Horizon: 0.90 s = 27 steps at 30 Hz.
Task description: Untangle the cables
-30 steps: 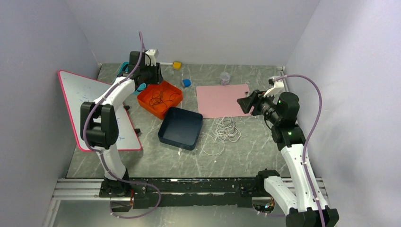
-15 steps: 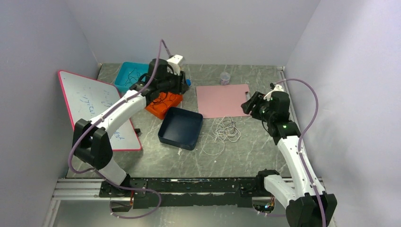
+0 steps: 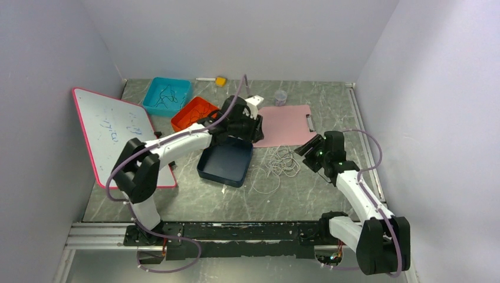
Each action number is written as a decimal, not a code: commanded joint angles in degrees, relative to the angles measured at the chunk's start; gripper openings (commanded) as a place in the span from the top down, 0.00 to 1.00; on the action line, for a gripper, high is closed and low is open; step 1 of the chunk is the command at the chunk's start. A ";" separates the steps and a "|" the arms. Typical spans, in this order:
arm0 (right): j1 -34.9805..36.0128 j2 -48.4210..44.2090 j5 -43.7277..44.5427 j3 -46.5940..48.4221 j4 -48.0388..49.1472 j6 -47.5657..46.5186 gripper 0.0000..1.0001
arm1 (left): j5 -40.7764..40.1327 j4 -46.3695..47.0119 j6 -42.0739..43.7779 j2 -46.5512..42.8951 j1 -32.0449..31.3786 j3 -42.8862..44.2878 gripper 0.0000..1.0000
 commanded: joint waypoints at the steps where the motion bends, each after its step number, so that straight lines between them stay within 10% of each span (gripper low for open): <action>1: 0.47 2.65 1.79 0.12 5.63 10.17 0.38 | -1.43 2.76 -0.32 3.24 -2.52 1.90 0.56; 27: 5.15 16.50 1.11 -1.69 20.11 19.52 0.58 | -1.58 5.08 -0.76 9.92 -7.40 -0.24 0.59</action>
